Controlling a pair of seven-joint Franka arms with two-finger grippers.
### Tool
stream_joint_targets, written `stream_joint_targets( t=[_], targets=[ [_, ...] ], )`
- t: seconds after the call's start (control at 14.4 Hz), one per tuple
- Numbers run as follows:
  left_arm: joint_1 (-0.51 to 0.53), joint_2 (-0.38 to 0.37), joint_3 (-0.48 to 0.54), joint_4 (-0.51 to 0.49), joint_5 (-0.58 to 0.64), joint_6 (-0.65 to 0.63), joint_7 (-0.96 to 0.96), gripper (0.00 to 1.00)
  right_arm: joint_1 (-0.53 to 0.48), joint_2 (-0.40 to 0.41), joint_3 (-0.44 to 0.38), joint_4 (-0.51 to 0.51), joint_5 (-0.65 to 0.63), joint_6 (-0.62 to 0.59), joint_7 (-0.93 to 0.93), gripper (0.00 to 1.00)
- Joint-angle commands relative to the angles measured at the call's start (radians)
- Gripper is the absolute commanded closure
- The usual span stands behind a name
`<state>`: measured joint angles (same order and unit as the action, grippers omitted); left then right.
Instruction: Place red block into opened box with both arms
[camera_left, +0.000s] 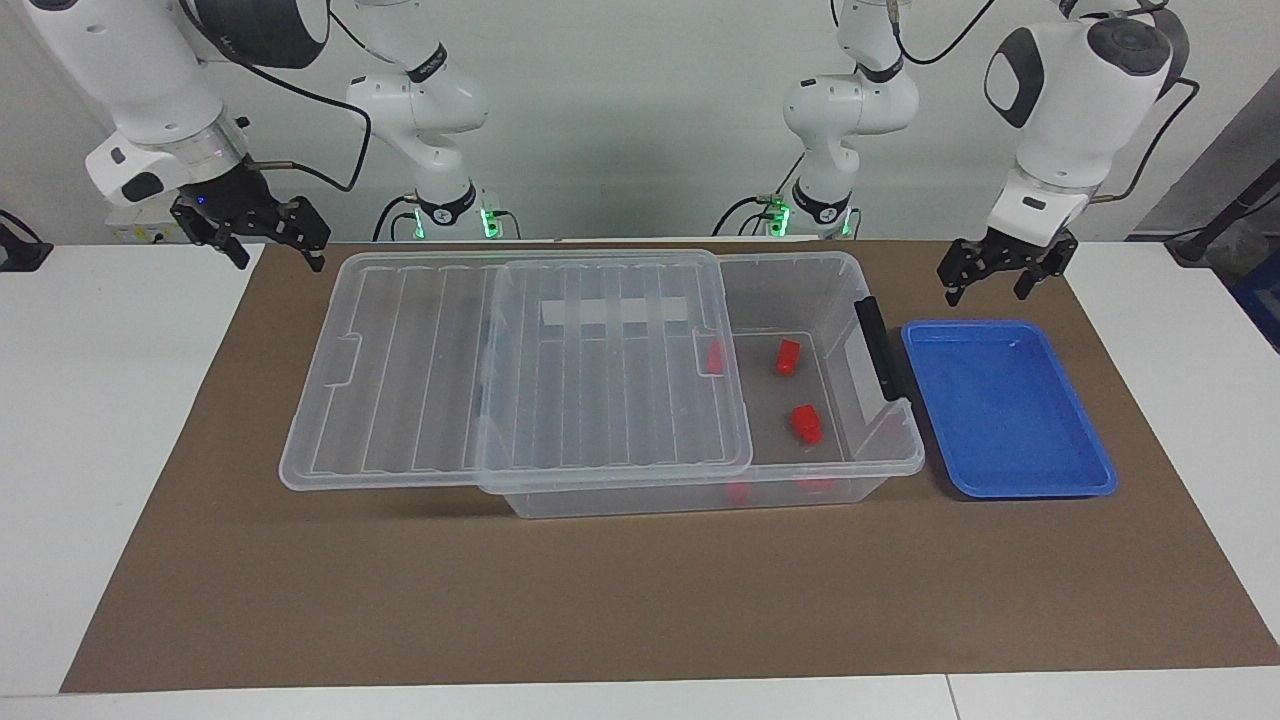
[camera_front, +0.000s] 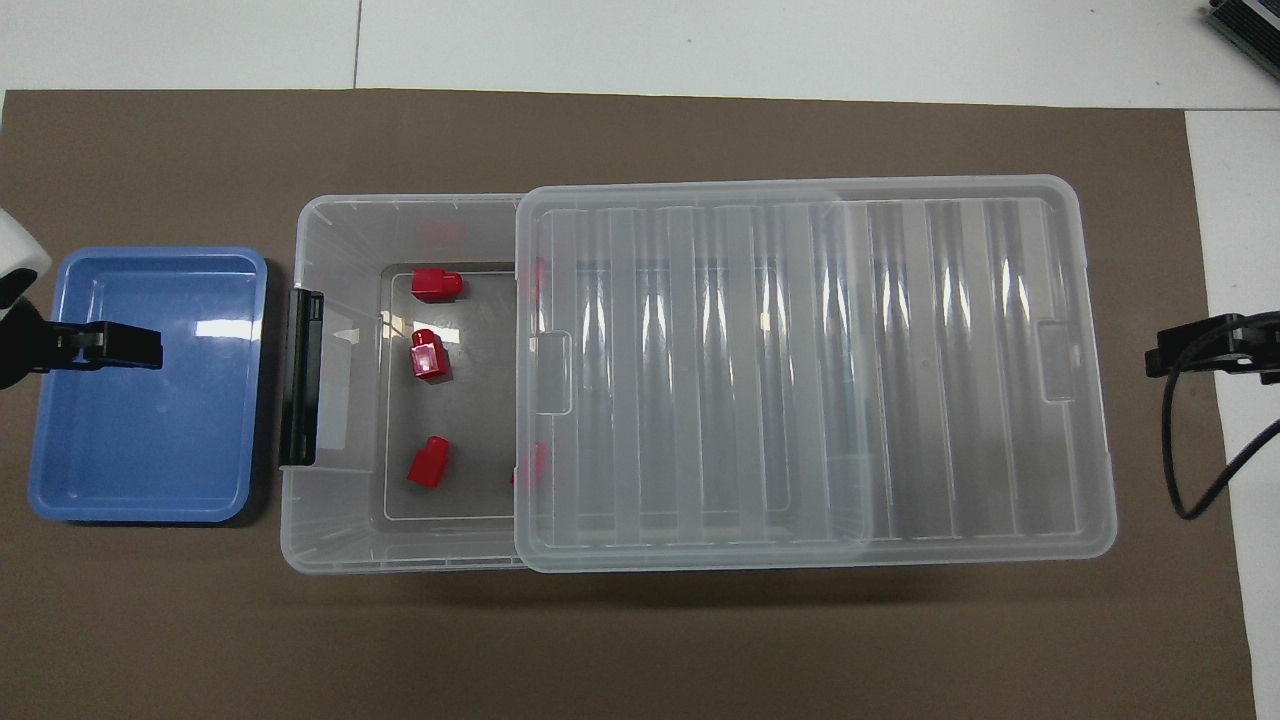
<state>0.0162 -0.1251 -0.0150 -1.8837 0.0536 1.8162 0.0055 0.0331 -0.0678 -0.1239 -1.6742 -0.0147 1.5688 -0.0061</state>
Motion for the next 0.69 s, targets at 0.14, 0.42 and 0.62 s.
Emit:
stream_joint_targets(
  t=[0.14,0.42,0.62],
  targets=[
    [0.008,-0.025,-0.01,0.012,-0.018,-0.02,0.014,0.0,-0.002,-0.009,0.012,-0.001,-0.002,0.004,0.005,0.0],
    [-0.005,-0.018,-0.013,0.04,-0.017,0.027,0.01,0.0,-0.002,-0.012,0.012,-0.002,-0.001,0.004,0.005,0.0],
    [-0.009,-0.019,-0.023,0.052,-0.017,-0.027,0.013,0.0,-0.004,-0.012,0.01,-0.005,0.001,0.004,0.005,0.0]
  ],
)
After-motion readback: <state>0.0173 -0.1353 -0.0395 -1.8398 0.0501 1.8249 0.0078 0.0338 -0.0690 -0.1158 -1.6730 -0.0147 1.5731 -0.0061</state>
